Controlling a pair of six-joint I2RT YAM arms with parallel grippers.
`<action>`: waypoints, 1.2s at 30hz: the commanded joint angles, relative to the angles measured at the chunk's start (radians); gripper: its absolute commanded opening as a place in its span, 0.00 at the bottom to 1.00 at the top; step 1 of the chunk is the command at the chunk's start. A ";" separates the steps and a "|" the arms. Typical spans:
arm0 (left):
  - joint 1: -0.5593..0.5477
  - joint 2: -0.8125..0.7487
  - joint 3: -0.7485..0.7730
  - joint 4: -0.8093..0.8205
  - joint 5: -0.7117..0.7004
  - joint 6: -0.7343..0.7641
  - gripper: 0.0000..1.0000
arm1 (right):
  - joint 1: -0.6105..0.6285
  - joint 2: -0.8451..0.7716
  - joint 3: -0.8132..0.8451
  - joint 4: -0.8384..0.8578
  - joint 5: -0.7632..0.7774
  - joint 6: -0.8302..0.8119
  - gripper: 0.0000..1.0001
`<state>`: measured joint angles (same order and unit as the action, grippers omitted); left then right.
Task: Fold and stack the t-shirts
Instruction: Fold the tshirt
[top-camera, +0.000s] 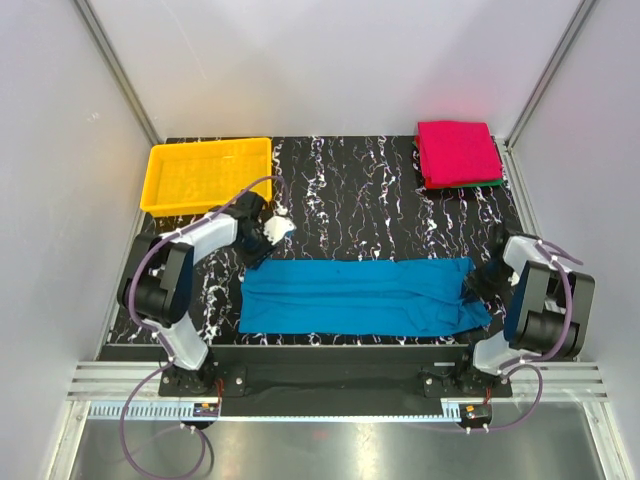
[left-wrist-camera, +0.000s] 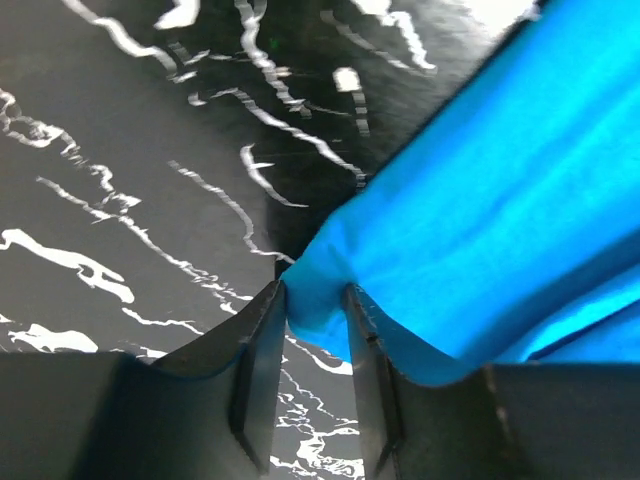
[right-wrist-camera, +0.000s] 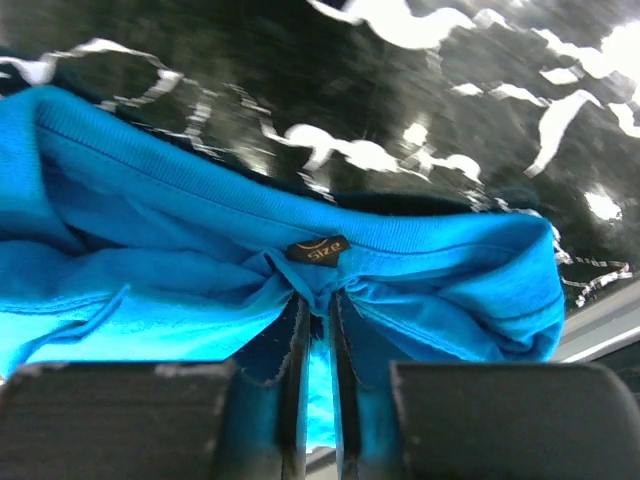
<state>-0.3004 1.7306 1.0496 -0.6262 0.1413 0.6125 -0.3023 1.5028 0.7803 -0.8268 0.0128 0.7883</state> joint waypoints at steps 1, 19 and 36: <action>-0.026 -0.003 -0.088 -0.027 0.009 0.067 0.34 | 0.002 0.095 0.036 0.192 0.027 -0.059 0.14; -0.105 -0.259 -0.111 -0.432 0.173 0.294 0.80 | 0.362 0.618 0.706 0.140 0.164 -0.427 0.00; -0.002 -0.283 -0.020 -0.438 0.130 0.159 0.88 | 0.566 1.154 1.640 -0.075 0.141 -0.724 0.01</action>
<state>-0.3252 1.4322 0.9802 -1.0977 0.2802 0.8341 0.2607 2.5347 2.2707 -0.8074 0.1688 0.1169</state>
